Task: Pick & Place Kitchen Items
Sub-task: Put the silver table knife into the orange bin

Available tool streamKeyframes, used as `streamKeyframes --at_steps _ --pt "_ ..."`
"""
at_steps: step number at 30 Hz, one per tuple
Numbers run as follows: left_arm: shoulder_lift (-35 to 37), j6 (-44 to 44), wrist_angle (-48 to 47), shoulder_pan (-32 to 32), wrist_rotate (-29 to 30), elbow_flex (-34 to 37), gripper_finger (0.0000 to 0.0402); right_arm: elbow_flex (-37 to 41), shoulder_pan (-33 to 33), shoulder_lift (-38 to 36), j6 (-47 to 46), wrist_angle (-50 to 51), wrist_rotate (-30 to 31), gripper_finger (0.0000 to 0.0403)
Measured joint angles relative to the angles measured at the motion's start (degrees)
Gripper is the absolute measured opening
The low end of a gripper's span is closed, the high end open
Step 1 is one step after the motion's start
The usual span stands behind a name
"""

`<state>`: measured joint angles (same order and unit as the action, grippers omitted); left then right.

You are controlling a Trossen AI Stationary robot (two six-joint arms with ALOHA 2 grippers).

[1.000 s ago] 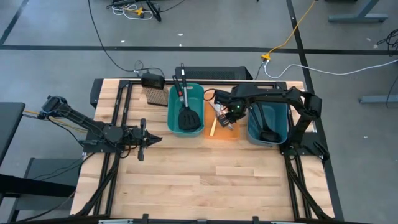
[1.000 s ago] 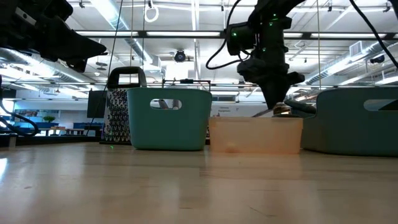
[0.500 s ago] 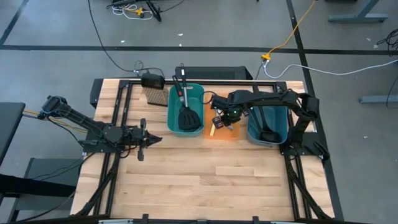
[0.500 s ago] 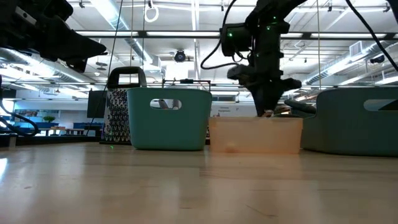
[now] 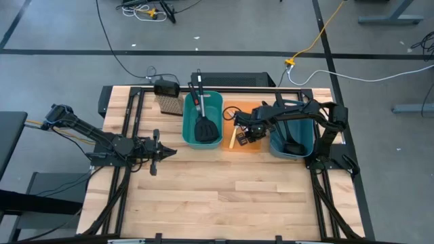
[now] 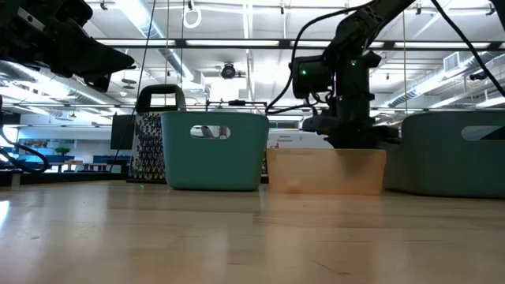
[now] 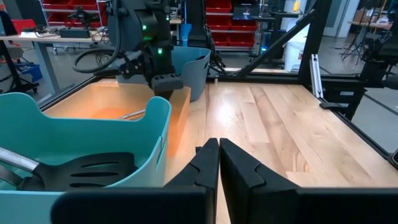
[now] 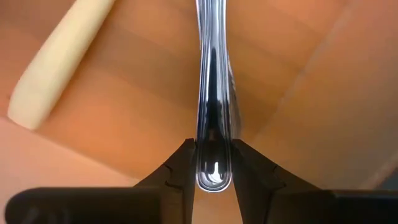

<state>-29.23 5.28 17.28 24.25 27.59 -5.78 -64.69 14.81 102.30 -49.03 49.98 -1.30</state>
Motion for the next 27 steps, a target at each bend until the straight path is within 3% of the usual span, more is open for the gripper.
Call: streamKeyframes --at_steps 18,27 --pt "0.0 -0.11 -0.05 0.0 0.0 0.0 0.0016 3.55 0.15 -0.04 5.05 -5.36 -4.08 0.0111" --pt "0.0 -0.11 -0.05 -0.02 0.0 0.0 0.0016 3.55 0.13 -0.07 7.52 -5.97 -6.15 0.0191"
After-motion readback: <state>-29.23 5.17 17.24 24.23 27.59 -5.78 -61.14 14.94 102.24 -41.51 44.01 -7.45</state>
